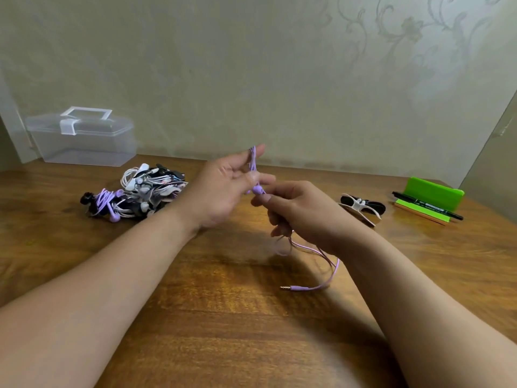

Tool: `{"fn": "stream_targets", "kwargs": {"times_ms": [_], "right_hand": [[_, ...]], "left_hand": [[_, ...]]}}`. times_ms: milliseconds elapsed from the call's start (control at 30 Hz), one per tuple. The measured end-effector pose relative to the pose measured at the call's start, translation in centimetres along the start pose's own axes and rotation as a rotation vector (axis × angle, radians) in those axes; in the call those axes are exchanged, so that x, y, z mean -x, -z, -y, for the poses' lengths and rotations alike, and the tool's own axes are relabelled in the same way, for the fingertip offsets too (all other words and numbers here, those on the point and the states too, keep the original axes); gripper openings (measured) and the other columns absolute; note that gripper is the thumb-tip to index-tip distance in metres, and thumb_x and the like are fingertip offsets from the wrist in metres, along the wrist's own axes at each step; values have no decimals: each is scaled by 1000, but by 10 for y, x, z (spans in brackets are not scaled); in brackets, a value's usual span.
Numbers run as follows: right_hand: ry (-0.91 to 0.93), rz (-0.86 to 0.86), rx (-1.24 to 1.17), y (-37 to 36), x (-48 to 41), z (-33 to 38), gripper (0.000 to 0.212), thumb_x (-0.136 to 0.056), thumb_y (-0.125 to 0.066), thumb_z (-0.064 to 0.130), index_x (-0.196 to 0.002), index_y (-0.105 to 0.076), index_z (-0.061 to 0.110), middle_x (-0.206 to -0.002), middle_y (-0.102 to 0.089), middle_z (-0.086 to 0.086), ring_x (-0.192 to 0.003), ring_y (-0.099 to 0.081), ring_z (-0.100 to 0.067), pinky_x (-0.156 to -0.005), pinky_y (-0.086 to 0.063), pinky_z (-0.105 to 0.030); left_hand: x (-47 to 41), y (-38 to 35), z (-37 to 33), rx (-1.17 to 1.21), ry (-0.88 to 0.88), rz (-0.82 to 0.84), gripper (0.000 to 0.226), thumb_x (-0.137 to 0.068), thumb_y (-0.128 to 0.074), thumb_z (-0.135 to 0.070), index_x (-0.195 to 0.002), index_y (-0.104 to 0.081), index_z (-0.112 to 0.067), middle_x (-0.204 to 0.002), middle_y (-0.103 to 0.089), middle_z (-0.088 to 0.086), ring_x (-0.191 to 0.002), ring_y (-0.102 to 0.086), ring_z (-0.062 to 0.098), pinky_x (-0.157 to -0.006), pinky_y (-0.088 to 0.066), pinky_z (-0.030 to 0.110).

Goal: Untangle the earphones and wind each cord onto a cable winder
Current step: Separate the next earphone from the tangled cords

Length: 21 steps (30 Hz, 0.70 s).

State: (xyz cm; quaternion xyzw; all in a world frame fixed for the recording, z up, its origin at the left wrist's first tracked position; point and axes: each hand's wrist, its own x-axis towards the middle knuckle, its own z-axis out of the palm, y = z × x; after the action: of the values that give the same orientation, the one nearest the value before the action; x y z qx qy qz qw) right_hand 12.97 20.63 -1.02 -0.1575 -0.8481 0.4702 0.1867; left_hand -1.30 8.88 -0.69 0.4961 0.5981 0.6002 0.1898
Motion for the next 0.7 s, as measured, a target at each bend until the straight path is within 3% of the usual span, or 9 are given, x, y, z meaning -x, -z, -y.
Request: {"fn": "stream_targets", "kwargs": {"times_ms": [67, 100, 167, 233, 300, 367, 433, 567, 700], "right_hand": [[-12, -17, 125, 5, 1, 1, 24, -105, -62, 31, -100, -76, 12, -64, -62, 2, -53, -57, -17, -73, -59, -50], [5, -41, 251, 7, 1, 2, 22, -104, -63, 31, -98, -76, 14, -67, -66, 3, -53, -61, -18, -71, -59, -45], [36, -107, 428, 12, 2, 6, 14, -101, -64, 26, -97, -74, 17, -75, -71, 1, -57, -70, -17, -62, -58, -35], [48, -167, 348, 18, 2, 7, 8, -98, -64, 17, -96, -72, 16, -80, -68, 0, -55, -71, -19, -51, -54, -28], [95, -217, 212, 25, 1, 6, 6, -96, -66, 14, -95, -70, 18, -81, -66, -4, -50, -63, -18, -52, -49, -30], [161, -258, 130, 30, -1, 3, 6, -96, -68, 16, -95, -71, 22, -77, -66, 4, -53, -54, -6, -59, -44, -29], [196, -289, 33, 35, -4, 0, 8, -99, -68, 15, -101, -74, 20, -74, -67, 14, -55, -53, 2, -60, -40, -19], [150, -218, -268, 40, -4, -6, 20, -107, -59, 24, -112, -76, 15, -76, -63, 3, -51, -34, -9, -46, -31, -20], [-11, -156, -510, 36, -6, -13, 29, -111, -50, 32, -107, -72, 13, -73, -58, -3, -45, -25, -8, -38, -25, -19]], "left_hand": [[-1, 1, 7, -232, -80, -1, 51, -106, -53, -5, -154, -47, -23, -117, -76, 1, -92, -72, -3, -95, -54, 18], [1, 1, 10, -335, -104, 24, 53, -106, -53, -8, -154, -46, -27, -118, -76, -5, -103, -71, -2, -101, -52, 21], [1, 5, 14, -572, -136, 42, 54, -105, -56, -18, -153, -45, -40, -113, -76, -15, -99, -70, -1, -99, -54, 28], [2, 8, 13, -723, -123, 95, 52, -106, -54, -24, -151, -44, -47, -98, -74, -18, -93, -67, 1, -93, -51, 29], [3, 9, 9, -773, -84, 202, 42, -108, -51, -25, -145, -54, -42, -89, -73, -16, -88, -64, 1, -87, -49, 30], [4, 9, 5, -705, -36, 319, 26, -109, -49, -24, -129, -63, -34, -86, -72, -12, -82, -62, 0, -84, -47, 29], [7, 6, -2, -543, 11, 432, 30, -109, -49, -23, -134, -60, -35, -84, -71, -8, -77, -59, 2, -80, -46, 22], [16, 2, -16, -113, 84, 590, 40, -106, -53, -17, -145, -57, -26, -86, -68, 9, -53, -40, 15, -46, -33, 23], [19, 5, -24, 269, 63, 626, 45, -100, -57, -17, -144, -60, -24, -85, -68, 8, -40, -31, 8, -38, -19, 23]]}}
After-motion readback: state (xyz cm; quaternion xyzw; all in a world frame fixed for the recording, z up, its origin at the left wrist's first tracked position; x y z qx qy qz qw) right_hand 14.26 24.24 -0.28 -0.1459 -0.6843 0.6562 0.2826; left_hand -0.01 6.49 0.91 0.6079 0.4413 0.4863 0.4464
